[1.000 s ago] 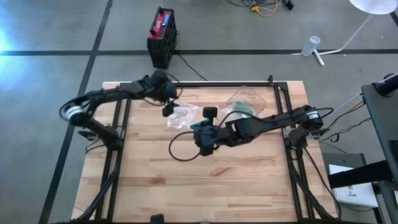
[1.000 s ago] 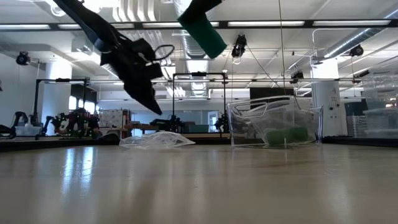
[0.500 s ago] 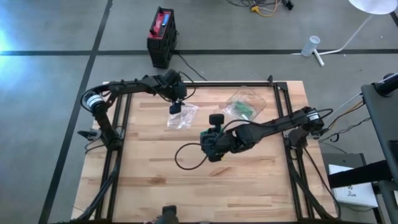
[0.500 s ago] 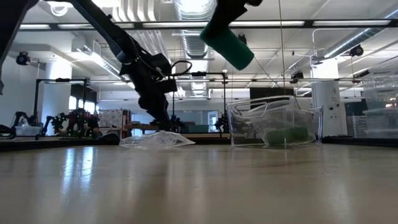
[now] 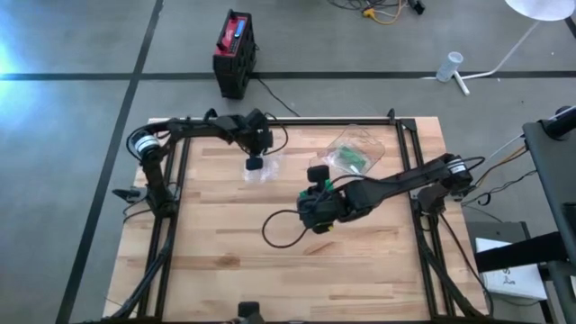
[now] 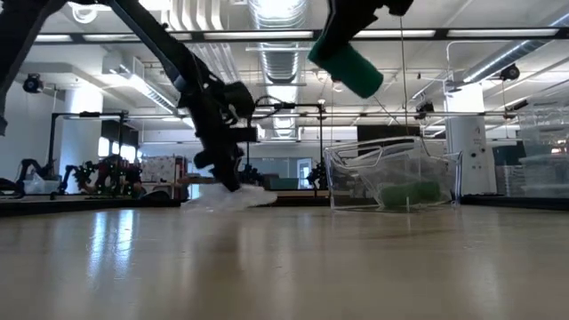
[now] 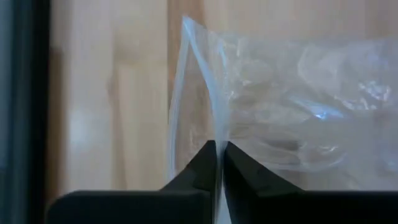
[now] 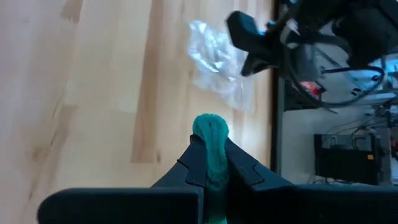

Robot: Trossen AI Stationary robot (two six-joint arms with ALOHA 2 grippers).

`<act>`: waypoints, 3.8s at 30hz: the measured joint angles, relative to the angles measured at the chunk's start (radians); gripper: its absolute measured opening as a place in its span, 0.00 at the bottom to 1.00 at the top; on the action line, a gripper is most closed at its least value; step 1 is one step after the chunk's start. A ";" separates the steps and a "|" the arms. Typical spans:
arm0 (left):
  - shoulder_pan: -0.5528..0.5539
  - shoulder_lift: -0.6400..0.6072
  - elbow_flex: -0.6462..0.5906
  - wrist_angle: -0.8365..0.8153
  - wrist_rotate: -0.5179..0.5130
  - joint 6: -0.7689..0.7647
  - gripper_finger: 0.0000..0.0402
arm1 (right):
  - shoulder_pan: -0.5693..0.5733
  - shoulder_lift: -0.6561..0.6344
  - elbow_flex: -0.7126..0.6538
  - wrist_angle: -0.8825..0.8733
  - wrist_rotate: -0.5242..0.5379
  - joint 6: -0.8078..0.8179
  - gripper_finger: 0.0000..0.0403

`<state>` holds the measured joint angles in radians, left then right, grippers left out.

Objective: Roll bandage
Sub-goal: Put the rolled dark green bandage into the transparent zip bag, then put the transparent zip bag with the rolled dark green bandage into the transparent bin

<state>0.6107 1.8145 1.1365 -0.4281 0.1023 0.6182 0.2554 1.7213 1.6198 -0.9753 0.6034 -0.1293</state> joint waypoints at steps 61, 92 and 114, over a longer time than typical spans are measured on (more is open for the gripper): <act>-0.765 -0.566 -0.059 0.001 -0.541 0.077 0.00 | -0.203 -0.143 -0.419 1.151 -0.474 0.138 0.20; -0.486 -0.648 -0.043 -0.023 -0.503 -0.043 0.00 | -0.202 -0.234 -0.168 0.515 -0.438 0.133 0.52; -0.307 -0.674 -0.046 -0.040 -0.159 -0.168 0.00 | -0.225 -0.211 -0.170 0.575 -0.348 0.076 0.46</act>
<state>0.3039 1.1400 1.0904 -0.4681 -0.0563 0.4497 0.0305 1.5106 1.4502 -0.3999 0.2558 -0.0535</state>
